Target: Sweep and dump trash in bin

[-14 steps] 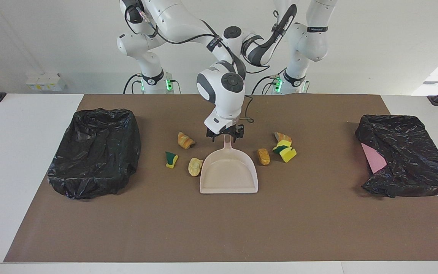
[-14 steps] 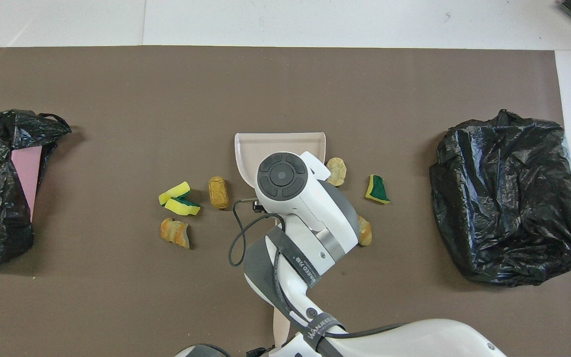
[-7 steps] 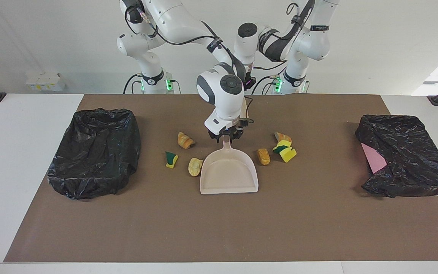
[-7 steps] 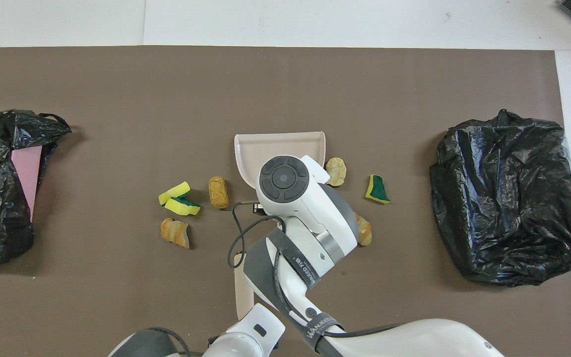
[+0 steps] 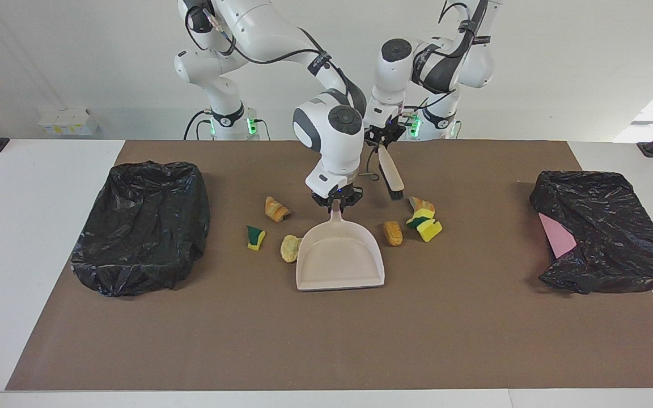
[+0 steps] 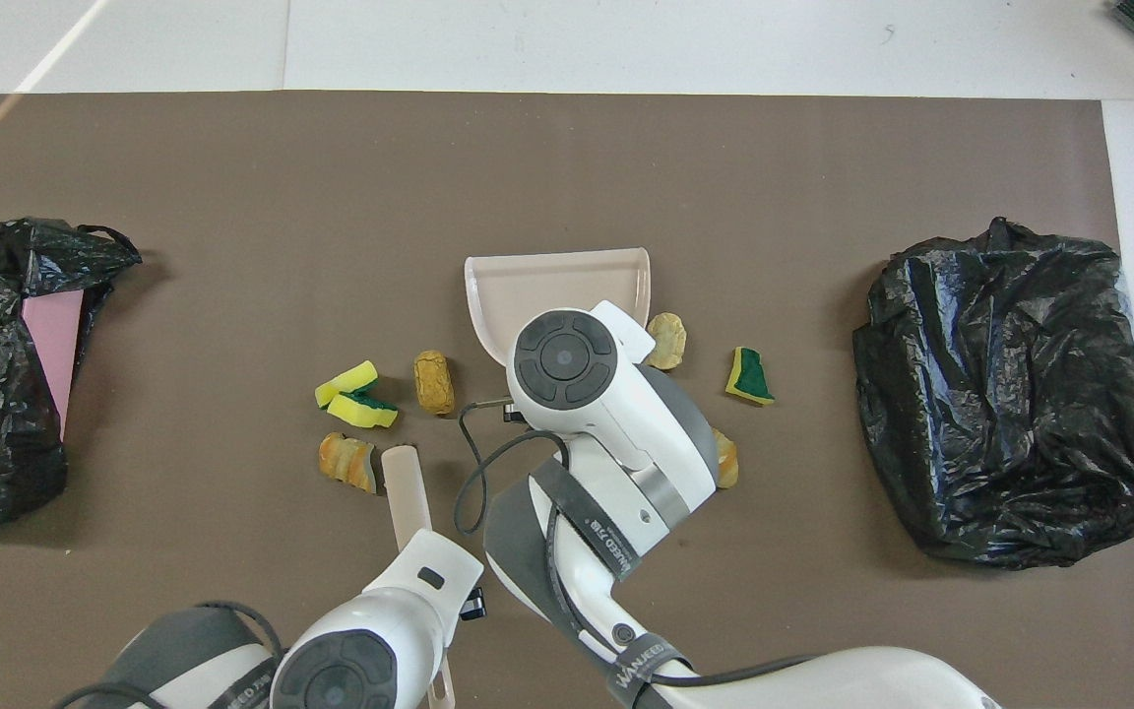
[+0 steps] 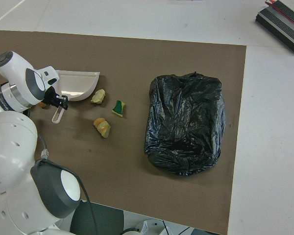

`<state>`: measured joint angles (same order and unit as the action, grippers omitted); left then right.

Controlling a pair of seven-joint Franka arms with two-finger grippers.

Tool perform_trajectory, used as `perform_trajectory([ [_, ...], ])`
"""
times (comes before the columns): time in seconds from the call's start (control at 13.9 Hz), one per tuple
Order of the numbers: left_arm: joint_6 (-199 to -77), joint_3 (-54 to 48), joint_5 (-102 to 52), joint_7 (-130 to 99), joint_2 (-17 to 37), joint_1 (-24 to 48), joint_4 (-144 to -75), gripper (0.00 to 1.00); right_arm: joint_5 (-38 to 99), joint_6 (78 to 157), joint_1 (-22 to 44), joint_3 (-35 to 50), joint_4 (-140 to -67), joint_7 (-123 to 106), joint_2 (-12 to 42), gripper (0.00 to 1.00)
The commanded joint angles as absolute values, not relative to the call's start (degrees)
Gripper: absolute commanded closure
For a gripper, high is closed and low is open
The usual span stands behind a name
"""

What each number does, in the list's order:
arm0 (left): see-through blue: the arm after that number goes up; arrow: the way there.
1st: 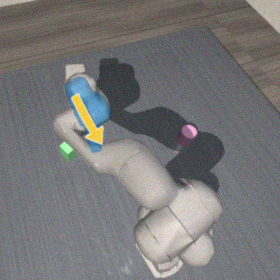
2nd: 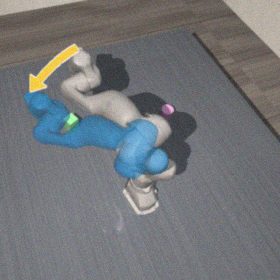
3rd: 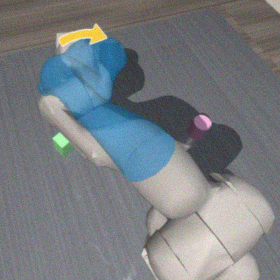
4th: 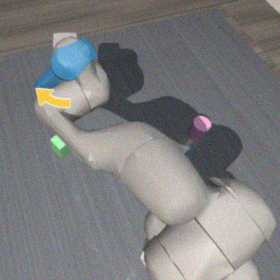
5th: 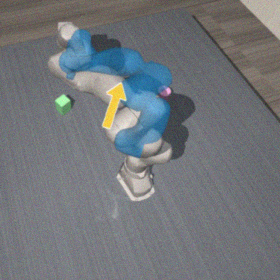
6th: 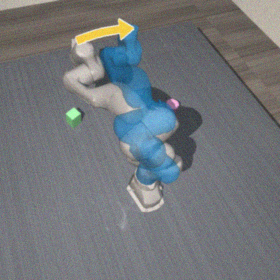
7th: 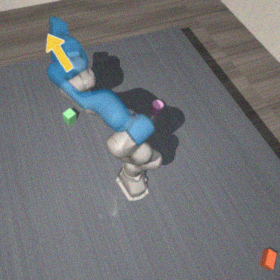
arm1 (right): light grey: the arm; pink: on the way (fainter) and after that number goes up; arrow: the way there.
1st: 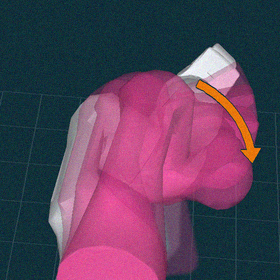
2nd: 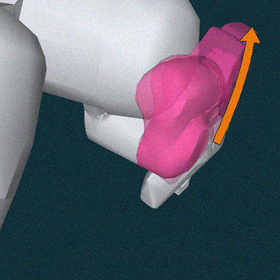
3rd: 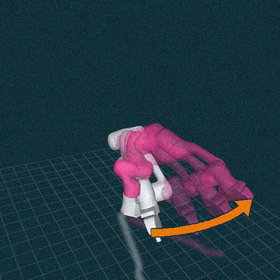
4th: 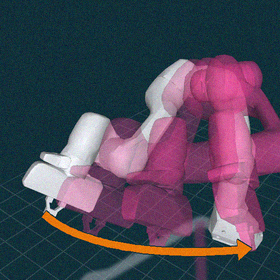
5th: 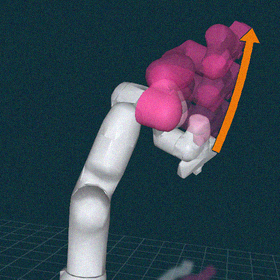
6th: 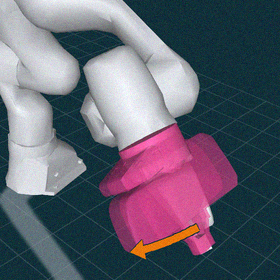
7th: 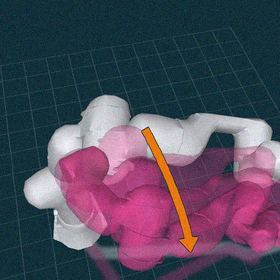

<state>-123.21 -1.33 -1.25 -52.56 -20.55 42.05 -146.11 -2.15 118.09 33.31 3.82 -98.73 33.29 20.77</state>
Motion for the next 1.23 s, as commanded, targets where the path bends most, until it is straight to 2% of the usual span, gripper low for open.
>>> perform_trajectory([
  [0.0, -121.82, -1.85, -0.09, -49.93, -21.89, 36.32, -144.94, 1.0, -3.51, 117.16, 32.61, 3.87, -100.81, 23.86, 16.0, 1.0],
  [0.22, -122.16, -1.93, 0.0, -45.89, -21.1, 29.47, -143.97, 1.0, -4.13, 116.11, 31.91, 3.78, -100.81, 6.91, 15.91, 1.0],
  [0.58, -122.61, -2.02, 0.0, -33.16, -20.04, 17.24, -144.75, 1.0, -11.42, 116.55, 27.08, 3.87, -100.81, -24.81, 16.7, 1.0],
  [0.94, -124.8, -2.2, -0.35, -33.13, -16.18, 17.93, -147.21, 1.0, -12.92, 116.37, 26.19, 3.87, -102.47, -44.79, 16.09, 1.0],
  [1.15, -126.9, -2.2, -2.89, -33.57, -13.63, 20.82, -147.22, 1.0, -13.53, 117.25, 27.94, 3.87, -105.02, -46.23, 17.05, 1.0],
])
